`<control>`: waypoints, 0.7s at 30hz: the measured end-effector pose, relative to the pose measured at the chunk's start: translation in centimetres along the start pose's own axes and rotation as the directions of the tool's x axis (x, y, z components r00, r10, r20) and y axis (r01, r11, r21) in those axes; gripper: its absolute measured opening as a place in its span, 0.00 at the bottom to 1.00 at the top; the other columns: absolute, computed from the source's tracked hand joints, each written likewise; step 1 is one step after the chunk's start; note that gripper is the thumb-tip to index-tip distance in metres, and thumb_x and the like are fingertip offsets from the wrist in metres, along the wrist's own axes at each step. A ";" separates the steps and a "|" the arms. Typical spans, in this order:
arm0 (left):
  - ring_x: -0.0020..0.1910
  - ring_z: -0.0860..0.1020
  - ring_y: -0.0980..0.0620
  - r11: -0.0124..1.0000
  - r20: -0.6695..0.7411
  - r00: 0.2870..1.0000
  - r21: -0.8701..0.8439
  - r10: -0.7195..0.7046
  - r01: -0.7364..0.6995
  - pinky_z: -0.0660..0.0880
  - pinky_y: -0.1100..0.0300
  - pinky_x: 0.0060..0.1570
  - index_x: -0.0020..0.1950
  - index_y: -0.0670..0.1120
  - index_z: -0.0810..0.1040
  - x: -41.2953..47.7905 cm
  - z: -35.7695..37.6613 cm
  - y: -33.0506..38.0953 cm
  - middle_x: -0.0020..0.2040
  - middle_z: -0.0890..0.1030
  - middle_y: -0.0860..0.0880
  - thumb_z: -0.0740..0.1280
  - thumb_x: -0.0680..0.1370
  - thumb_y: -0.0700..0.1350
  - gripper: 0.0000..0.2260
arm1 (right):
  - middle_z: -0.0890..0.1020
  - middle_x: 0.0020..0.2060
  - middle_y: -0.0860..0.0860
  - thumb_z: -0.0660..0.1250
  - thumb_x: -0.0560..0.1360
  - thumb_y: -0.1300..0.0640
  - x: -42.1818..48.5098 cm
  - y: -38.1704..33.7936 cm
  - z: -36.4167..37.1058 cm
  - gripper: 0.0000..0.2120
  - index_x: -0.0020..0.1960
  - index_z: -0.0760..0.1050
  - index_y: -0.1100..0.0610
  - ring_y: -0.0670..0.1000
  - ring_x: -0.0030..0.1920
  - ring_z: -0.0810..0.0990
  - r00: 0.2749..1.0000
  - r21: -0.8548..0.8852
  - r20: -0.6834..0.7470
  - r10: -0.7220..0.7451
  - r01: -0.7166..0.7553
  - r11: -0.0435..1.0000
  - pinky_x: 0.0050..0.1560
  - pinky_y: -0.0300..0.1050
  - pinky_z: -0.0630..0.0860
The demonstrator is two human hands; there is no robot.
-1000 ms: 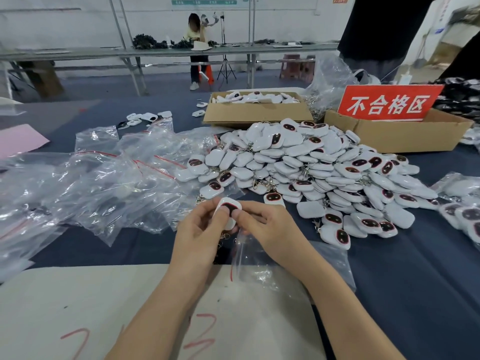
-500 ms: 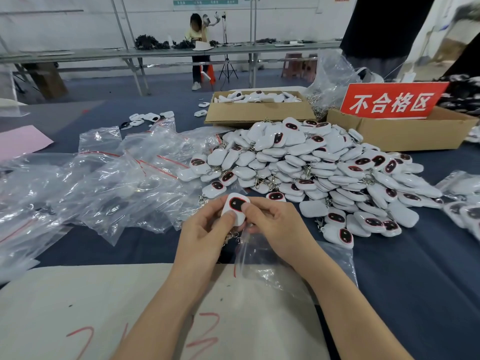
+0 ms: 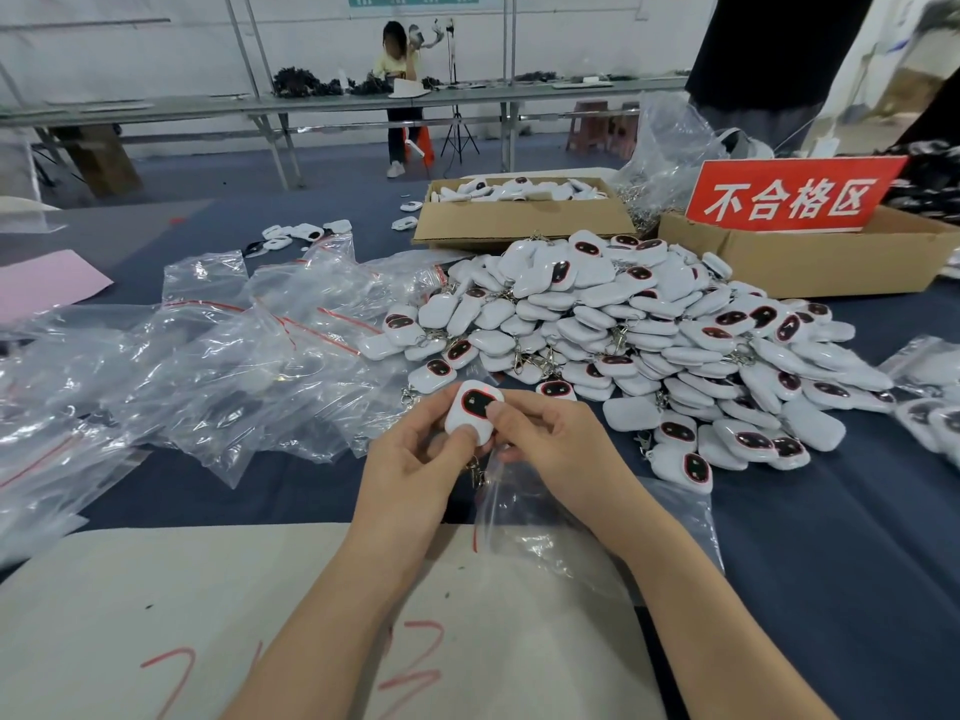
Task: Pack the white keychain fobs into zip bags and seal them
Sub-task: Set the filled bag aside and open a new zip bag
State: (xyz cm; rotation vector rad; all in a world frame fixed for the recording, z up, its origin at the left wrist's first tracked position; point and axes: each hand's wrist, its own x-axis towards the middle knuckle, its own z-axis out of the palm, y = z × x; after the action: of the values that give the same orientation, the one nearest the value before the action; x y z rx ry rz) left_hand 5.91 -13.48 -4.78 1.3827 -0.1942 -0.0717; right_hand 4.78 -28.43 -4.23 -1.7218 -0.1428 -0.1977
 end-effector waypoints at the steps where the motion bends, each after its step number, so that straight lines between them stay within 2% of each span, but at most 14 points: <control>1: 0.50 0.86 0.52 1.000 0.003 1.000 -0.011 -0.006 0.006 0.79 0.67 0.46 0.57 0.55 0.84 0.0 0.0 0.0 0.52 0.87 0.51 0.67 0.80 0.34 0.16 | 0.85 0.42 0.55 0.65 0.82 0.56 0.0 0.1 0.0 0.15 0.48 0.83 0.37 0.47 0.41 0.81 1.000 0.002 0.002 0.000 0.000 1.000 0.52 0.55 0.80; 5: 0.52 0.86 0.51 0.993 -0.001 0.999 -0.109 -0.046 0.045 0.80 0.65 0.47 0.62 0.51 0.80 0.2 -0.1 -0.2 0.55 0.87 0.49 0.66 0.80 0.34 0.16 | 0.86 0.41 0.49 0.64 0.82 0.55 0.1 0.0 -0.1 0.14 0.50 0.83 0.37 0.42 0.43 0.83 1.000 0.028 0.009 -0.002 0.002 1.000 0.50 0.42 0.82; 7: 0.47 0.86 0.51 0.983 -0.020 0.997 -0.167 -0.077 0.072 0.81 0.64 0.46 0.62 0.49 0.79 0.5 -0.4 -0.1 0.53 0.87 0.47 0.67 0.81 0.35 0.14 | 0.86 0.46 0.45 0.63 0.83 0.52 0.1 -0.3 -0.2 0.10 0.55 0.81 0.39 0.42 0.48 0.84 1.000 0.009 -0.023 -0.016 0.017 1.000 0.54 0.40 0.81; 9: 0.37 0.83 0.53 0.991 -0.069 0.993 -0.094 -0.098 0.091 0.80 0.64 0.40 0.60 0.48 0.81 0.8 -1.4 0.5 0.48 0.87 0.47 0.67 0.81 0.38 0.10 | 0.85 0.49 0.39 0.63 0.82 0.51 0.1 -0.6 -0.7 0.10 0.59 0.78 0.39 0.39 0.52 0.83 0.996 -0.075 -0.076 -0.053 0.047 0.996 0.55 0.34 0.78; 11: 0.33 0.80 0.54 0.988 -0.097 0.988 0.081 -0.124 0.132 0.77 0.63 0.36 0.56 0.49 0.83 1.0 -2.9 1.2 0.43 0.87 0.47 0.67 0.82 0.41 0.07 | 0.84 0.48 0.35 0.63 0.82 0.49 -0.2 -0.9 -1.3 0.11 0.62 0.78 0.42 0.33 0.51 0.80 0.993 -0.274 -0.093 -0.066 0.039 0.961 0.51 0.26 0.74; 12: 0.32 0.80 0.55 0.971 -0.089 0.986 0.184 -0.139 0.153 0.75 0.61 0.37 0.56 0.51 0.84 1.0 -3.7 1.5 0.43 0.87 0.47 0.67 0.82 0.42 0.07 | 0.83 0.47 0.34 0.62 0.82 0.48 -0.4 -1.0 -1.5 0.12 0.64 0.78 0.44 0.32 0.51 0.79 0.995 -0.385 -0.081 -0.049 0.014 0.923 0.50 0.24 0.72; 14: 0.33 0.80 0.55 0.925 -0.042 0.984 0.336 -0.172 0.176 0.75 0.58 0.41 0.56 0.52 0.85 0.6 -4.7 2.1 0.45 0.87 0.47 0.68 0.81 0.43 0.08 | 0.82 0.51 0.37 0.61 0.82 0.45 -0.7 -0.9 -1.7 0.16 0.67 0.76 0.47 0.35 0.50 0.78 0.999 -0.528 -0.042 0.033 -0.050 0.848 0.52 0.28 0.72; 16: 0.32 0.80 0.55 0.909 -0.002 0.980 0.374 -0.198 0.185 0.77 0.60 0.41 0.57 0.51 0.83 0.0 -4.9 2.4 0.44 0.87 0.50 0.68 0.81 0.42 0.08 | 0.82 0.53 0.41 0.62 0.81 0.45 -0.7 -0.7 -1.7 0.18 0.68 0.75 0.50 0.38 0.50 0.76 0.995 -0.577 -0.015 0.100 -0.091 0.812 0.56 0.36 0.73; 17: 0.32 0.80 0.54 0.910 0.017 0.978 0.370 -0.209 0.188 0.79 0.62 0.39 0.58 0.50 0.82 -0.3 -4.7 2.5 0.43 0.87 0.52 0.68 0.81 0.41 0.08 | 0.82 0.51 0.40 0.62 0.81 0.45 -0.7 -0.6 -1.7 0.18 0.68 0.75 0.50 0.37 0.47 0.76 0.993 -0.579 -0.007 0.115 -0.098 0.809 0.55 0.36 0.72; 19: 0.31 0.79 0.54 0.914 0.049 0.974 0.358 -0.223 0.191 0.78 0.65 0.36 0.57 0.50 0.82 -0.7 -4.0 2.7 0.42 0.86 0.52 0.69 0.80 0.41 0.07 | 0.78 0.44 0.38 0.63 0.81 0.46 -0.6 -0.4 -1.8 0.17 0.68 0.75 0.49 0.35 0.42 0.74 0.991 -0.574 0.006 0.131 -0.104 0.813 0.49 0.31 0.70; 21: 0.30 0.79 0.54 0.917 0.067 0.972 0.352 -0.225 0.188 0.77 0.66 0.34 0.56 0.48 0.83 -0.9 -3.2 2.8 0.41 0.86 0.50 0.70 0.80 0.41 0.06 | 0.77 0.44 0.38 0.64 0.81 0.49 -0.5 -0.2 -2.0 0.16 0.68 0.76 0.48 0.35 0.42 0.73 0.990 -0.574 0.012 0.141 -0.109 0.812 0.45 0.26 0.68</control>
State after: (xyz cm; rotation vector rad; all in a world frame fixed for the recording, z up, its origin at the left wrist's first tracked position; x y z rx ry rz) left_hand 5.40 -9.73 -2.66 1.7482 -0.1524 -0.3013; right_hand 4.15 -30.34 -3.81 -2.3360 -0.0039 -0.0977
